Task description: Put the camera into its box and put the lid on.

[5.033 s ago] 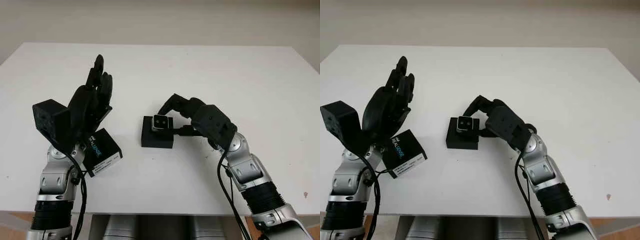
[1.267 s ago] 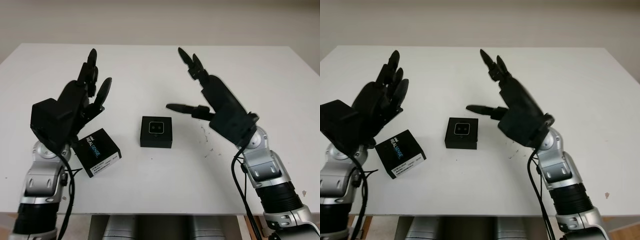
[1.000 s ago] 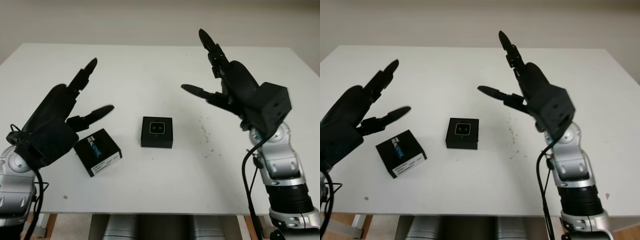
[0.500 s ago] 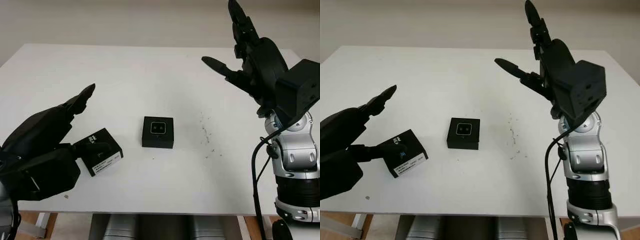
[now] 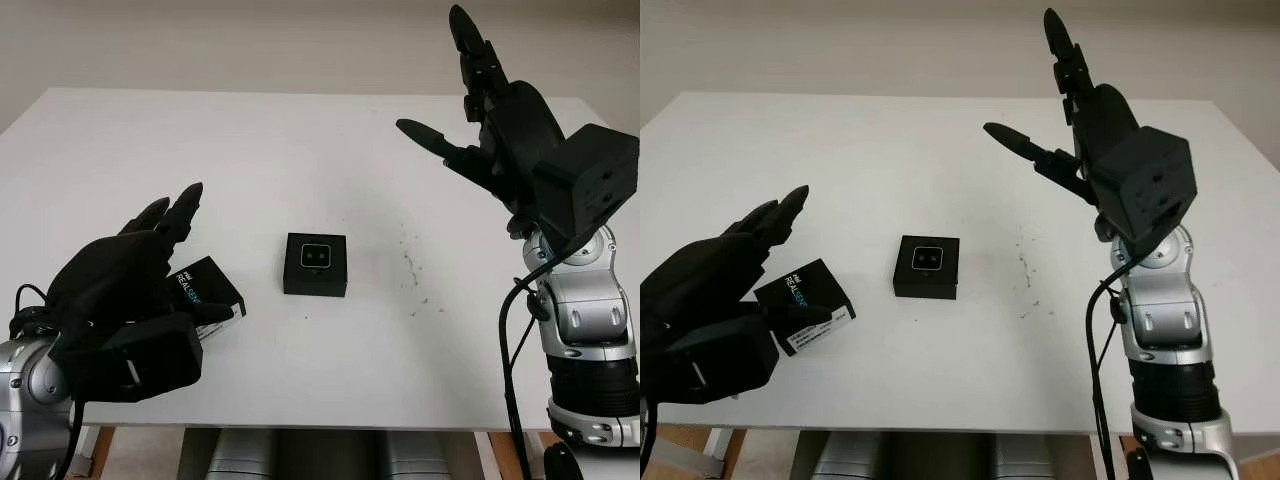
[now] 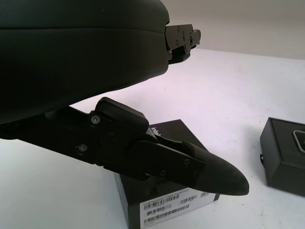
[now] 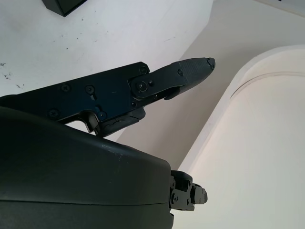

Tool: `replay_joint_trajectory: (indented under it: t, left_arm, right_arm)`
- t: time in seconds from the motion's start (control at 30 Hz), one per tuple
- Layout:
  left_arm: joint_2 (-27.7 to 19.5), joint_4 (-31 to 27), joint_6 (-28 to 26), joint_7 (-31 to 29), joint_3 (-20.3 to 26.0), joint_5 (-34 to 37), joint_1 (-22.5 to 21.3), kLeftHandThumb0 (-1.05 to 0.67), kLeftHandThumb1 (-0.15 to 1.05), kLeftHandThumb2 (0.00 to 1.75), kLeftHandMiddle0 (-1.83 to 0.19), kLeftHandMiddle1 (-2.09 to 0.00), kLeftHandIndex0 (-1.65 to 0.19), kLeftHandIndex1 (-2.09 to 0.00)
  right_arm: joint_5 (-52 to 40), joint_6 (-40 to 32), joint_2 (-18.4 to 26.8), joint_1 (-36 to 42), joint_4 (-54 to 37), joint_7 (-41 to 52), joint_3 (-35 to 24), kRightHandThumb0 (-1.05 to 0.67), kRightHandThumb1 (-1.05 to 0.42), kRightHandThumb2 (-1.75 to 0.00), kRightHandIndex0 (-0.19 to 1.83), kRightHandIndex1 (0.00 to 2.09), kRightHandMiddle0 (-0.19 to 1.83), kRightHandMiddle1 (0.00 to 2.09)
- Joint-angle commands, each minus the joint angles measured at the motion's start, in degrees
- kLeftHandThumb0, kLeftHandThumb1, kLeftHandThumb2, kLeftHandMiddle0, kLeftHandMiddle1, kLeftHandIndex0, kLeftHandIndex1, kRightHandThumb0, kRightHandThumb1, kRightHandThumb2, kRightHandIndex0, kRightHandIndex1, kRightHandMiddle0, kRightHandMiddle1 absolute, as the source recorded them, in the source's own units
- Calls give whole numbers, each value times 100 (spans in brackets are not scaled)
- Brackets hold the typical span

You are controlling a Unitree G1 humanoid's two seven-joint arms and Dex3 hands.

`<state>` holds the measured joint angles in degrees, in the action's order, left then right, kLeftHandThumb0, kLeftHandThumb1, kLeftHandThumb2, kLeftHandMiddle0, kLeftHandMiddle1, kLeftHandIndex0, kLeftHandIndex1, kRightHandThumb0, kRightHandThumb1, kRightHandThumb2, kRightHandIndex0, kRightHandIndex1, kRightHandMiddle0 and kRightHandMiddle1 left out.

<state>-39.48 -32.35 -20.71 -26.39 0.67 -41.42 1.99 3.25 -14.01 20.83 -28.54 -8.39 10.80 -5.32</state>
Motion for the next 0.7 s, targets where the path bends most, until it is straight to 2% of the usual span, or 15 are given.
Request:
replay_joint_trajectory:
  t: [0.0,0.4,0.67]
  left_arm:
    - [39,55,55,-3,-75,-76,-109,-97,105,9,10,-6,18,-4]
    - [-38,267,274,-77,-237,-613,-111,-99,105,13,7,-6,16,-5]
    - [-34,388,303,-326,-281,-915,-161,-96,104,9,4,-6,15,-6]
  right_arm:
    - [-15,49,19,9,-86,-8,-33,-65,-105,-6,-17,5,-9,6]
    - [-42,10,31,-1,-96,23,-19,-65,-105,-6,-19,4,-10,5]
    - [-9,0,36,-3,-130,0,-13,-65,-105,-6,-19,4,-9,6]
